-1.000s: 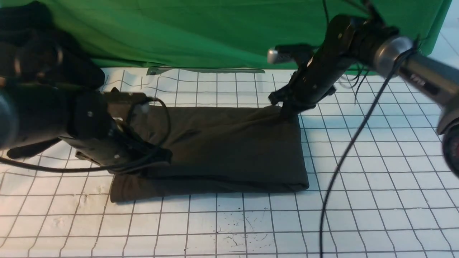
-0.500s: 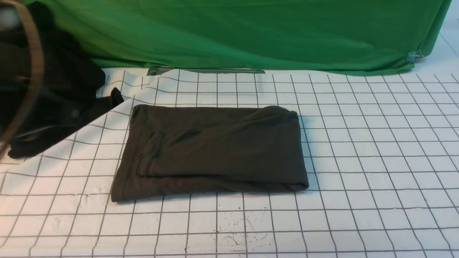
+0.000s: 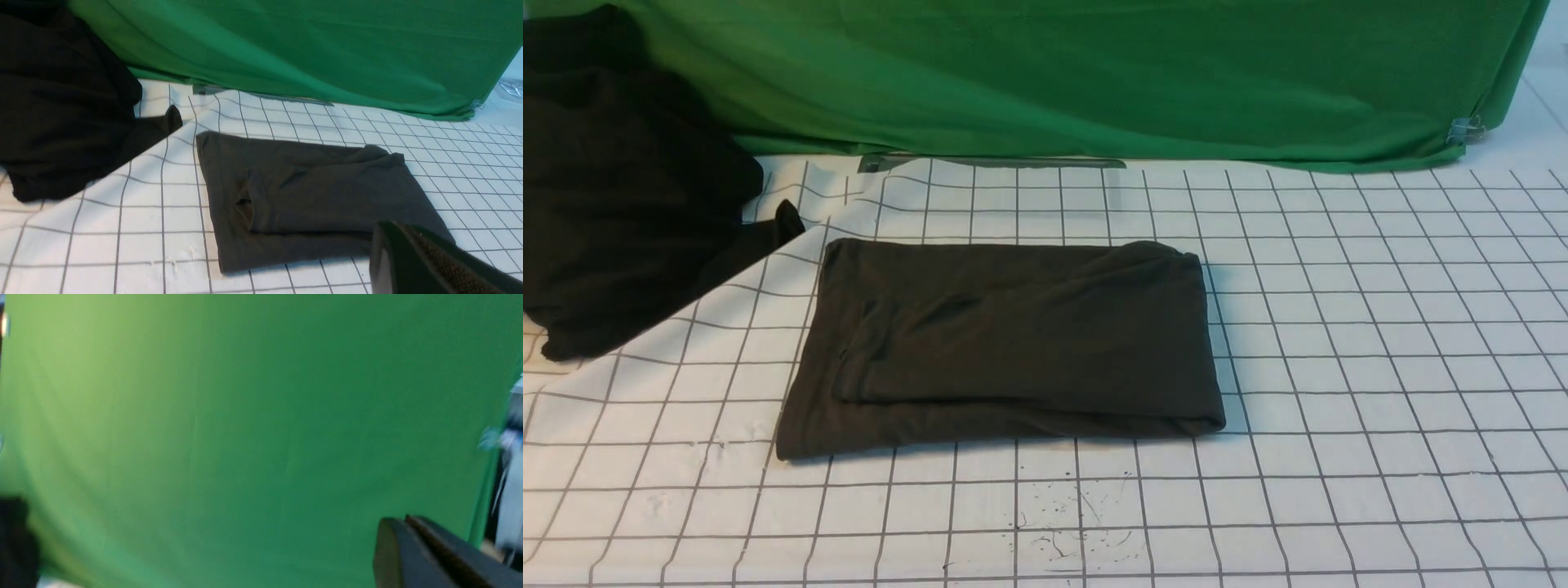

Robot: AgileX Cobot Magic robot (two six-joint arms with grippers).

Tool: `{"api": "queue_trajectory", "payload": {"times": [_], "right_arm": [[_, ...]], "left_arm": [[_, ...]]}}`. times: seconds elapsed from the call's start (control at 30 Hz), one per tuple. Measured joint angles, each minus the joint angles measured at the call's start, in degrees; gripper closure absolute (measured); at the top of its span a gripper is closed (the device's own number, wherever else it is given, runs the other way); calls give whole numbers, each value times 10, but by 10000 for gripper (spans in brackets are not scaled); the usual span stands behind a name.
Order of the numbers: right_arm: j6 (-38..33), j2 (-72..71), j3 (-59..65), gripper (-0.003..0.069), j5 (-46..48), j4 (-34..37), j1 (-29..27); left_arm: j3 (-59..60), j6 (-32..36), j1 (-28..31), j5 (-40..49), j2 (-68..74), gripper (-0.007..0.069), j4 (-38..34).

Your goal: Fold a long-sleeved shirt over a white checkered tablecloth.

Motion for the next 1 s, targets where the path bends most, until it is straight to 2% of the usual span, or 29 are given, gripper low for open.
{"api": "queue_trajectory", "payload": {"times": [0.13,0.23,0.37,0.5,1.0], "right_arm": [[-10,-113,164,630,-169,0,0],[-11,-130,192,587,-201,-1,0],[-11,-132,195,533,-210,-1,0],[-11,-132,195,511,-207,-1,0],[-11,-132,195,473,-179,-1,0]], "left_arm": [[55,-30,0,-38,-6,629,-9],[71,-31,0,-70,-6,627,-15],[71,-31,0,-91,-6,627,-15],[71,-31,0,-92,-6,627,-15],[71,-9,0,-92,-6,624,-1]]}}
